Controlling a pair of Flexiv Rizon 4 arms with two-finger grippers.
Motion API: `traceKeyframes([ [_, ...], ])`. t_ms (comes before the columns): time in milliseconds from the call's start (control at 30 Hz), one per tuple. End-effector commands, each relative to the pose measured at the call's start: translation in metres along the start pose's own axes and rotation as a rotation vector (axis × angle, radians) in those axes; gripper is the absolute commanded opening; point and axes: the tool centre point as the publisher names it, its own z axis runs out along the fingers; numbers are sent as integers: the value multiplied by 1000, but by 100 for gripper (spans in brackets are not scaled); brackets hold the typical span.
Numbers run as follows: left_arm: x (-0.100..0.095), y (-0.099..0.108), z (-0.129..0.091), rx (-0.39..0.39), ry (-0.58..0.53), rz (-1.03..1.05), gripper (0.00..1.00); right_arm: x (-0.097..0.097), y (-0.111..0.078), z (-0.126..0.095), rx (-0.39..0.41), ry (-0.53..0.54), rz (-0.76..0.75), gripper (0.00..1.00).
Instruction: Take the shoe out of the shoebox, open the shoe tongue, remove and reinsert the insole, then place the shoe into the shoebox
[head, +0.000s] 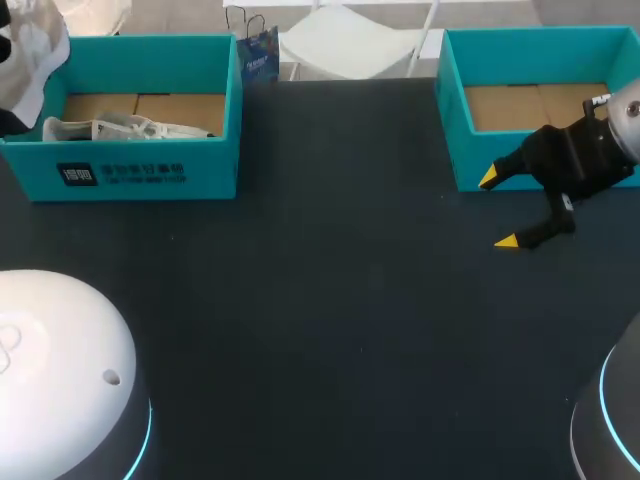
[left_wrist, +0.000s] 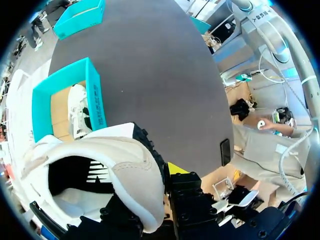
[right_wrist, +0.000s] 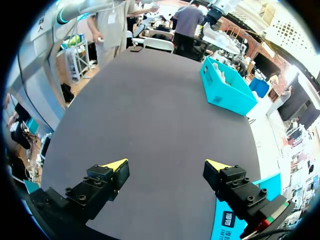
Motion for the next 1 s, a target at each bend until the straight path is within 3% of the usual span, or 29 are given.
traceKeyframes([
  [33, 1, -1, -2, -4, -1, 1, 0, -1, 0, 1, 3, 1, 0, 100],
  [367, 1, -1, -2, -4, -1, 1, 0, -1, 0, 1, 3, 1, 0, 100],
  [467, -32, 27, -4, -3, 43, -31, 0, -1, 0, 1, 3, 1, 0, 100],
  [500, -42, 37, -7, 30, 53, -41, 0, -1, 0, 1, 3, 1, 0, 100],
  [600, -72, 60, -12, 2, 11, -83, 0, -1, 0, 1, 3, 1, 0, 100],
  [700, -87, 71, -16, 6, -6, -93, 0, -1, 0, 1, 3, 1, 0, 100],
  [733, -104, 80, -19, 32, 4, -85, 0, -1, 0, 1, 3, 1, 0, 100],
  [1000, -155, 91, -17, -12, 2, -84, 0, -1, 0, 1, 3, 1, 0, 100],
])
